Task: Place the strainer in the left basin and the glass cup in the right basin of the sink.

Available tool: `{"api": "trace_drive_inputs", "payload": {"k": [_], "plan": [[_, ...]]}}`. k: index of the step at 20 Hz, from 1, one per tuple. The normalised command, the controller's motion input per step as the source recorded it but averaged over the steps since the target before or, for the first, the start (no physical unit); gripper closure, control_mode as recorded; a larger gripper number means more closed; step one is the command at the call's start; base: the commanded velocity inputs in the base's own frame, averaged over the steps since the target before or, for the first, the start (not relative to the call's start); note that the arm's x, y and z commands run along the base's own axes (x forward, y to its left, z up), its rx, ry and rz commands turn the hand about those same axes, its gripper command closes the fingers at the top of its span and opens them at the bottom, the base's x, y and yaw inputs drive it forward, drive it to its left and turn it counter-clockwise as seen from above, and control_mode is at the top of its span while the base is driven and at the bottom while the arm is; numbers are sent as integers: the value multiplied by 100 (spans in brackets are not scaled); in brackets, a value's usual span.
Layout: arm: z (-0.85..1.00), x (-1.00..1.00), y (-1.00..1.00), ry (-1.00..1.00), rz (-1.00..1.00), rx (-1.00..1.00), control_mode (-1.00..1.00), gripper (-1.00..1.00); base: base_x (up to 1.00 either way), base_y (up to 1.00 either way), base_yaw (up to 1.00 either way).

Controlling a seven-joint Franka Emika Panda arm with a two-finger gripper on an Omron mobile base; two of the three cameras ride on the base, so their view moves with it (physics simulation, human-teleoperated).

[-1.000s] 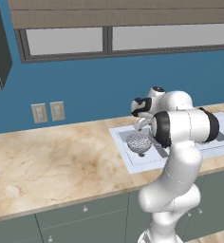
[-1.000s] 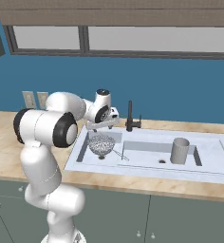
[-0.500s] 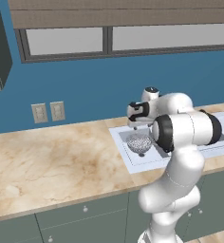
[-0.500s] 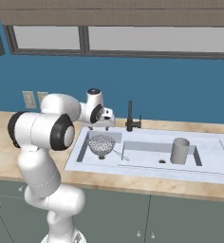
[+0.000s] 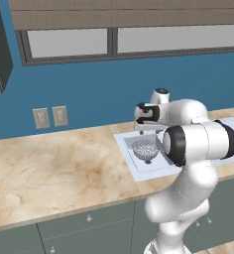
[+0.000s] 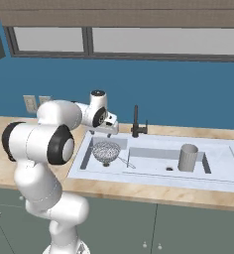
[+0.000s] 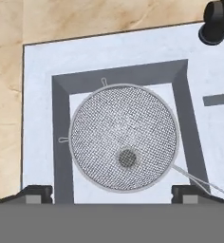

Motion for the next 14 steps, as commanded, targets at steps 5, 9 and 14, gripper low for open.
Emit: {"api": "trace_drive_inputs", "payload": {"k": [5,9,14], "plan": [[29,-74,19,-27,0,-3,-100,-100,0,0,0],[39,-64,24,-19,1,-4,-100,-100,0,0,0],[32,-66,18,-28,2,-5,-100,-100,0,0,0]]}}
